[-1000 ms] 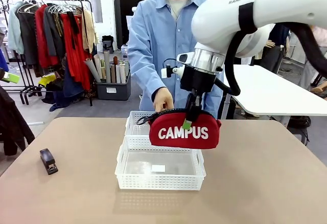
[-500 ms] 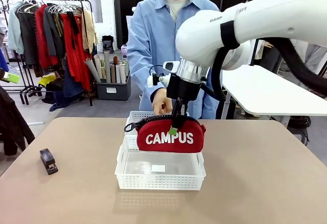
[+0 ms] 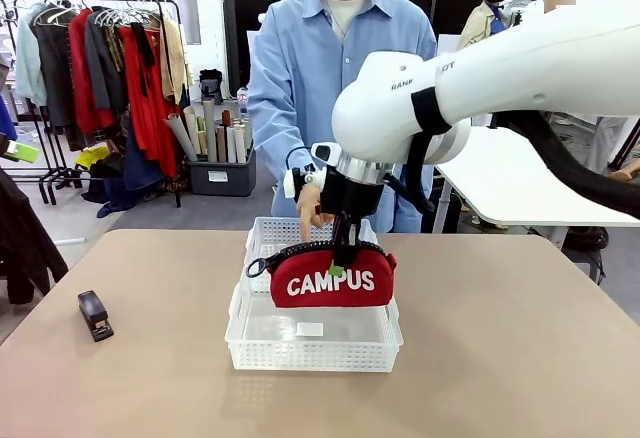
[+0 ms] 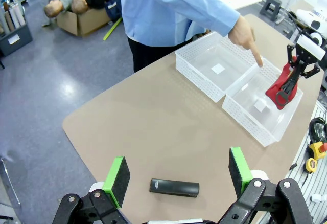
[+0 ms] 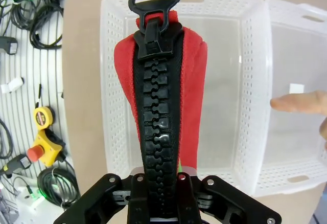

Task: Distribute items into two baskets.
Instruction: Place the picked Pencil pouch into the Organizing basket as instructed by the person.

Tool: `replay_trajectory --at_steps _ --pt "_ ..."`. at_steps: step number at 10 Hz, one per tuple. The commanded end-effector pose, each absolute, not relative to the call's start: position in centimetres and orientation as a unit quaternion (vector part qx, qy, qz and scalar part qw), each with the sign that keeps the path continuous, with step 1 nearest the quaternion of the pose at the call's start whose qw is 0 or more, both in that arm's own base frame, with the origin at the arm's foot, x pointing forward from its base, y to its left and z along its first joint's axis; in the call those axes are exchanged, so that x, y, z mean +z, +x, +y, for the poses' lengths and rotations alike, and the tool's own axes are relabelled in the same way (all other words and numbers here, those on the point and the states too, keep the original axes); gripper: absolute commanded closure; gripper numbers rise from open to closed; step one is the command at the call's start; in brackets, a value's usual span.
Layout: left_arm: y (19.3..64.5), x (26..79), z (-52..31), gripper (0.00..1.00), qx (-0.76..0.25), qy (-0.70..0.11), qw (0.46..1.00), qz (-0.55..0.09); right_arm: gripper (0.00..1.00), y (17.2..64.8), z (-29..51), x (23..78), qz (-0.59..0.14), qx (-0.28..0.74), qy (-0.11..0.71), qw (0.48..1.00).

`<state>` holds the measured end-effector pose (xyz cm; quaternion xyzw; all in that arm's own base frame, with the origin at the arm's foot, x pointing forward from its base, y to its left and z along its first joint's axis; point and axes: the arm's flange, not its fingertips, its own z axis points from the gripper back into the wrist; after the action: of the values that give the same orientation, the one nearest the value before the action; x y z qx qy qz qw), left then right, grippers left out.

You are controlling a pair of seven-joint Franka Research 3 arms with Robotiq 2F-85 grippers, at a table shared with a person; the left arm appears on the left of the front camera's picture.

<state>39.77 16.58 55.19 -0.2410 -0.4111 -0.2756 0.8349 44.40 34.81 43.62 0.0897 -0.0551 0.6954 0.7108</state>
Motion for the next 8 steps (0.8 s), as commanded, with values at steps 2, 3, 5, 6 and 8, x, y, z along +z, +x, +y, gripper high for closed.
replay_trajectory --at_steps 2,3,5,6,8 --pt "39.7 55.2 16.6 0.00 -0.277 -0.247 0.829 -0.419 1.00 43.3 35.0 42.3 -0.077 0.708 0.082 0.697" --pt "39.7 55.2 16.6 0.00 -0.277 -0.247 0.829 -0.419 1.00 43.2 35.0 41.7 -0.076 0.708 0.083 0.697" --pt "39.7 55.2 16.6 0.00 -0.277 -0.247 0.829 -0.419 1.00 42.9 35.4 40.0 -0.066 0.713 0.086 0.693" --pt "39.7 55.2 16.6 0.00 -0.277 -0.247 0.829 -0.419 1.00 42.9 35.7 39.2 -0.069 0.712 0.077 0.695" --pt "39.7 55.2 16.6 0.00 -0.277 -0.247 0.829 -0.419 1.00 42.7 36.1 38.1 -0.059 0.717 0.086 0.689"
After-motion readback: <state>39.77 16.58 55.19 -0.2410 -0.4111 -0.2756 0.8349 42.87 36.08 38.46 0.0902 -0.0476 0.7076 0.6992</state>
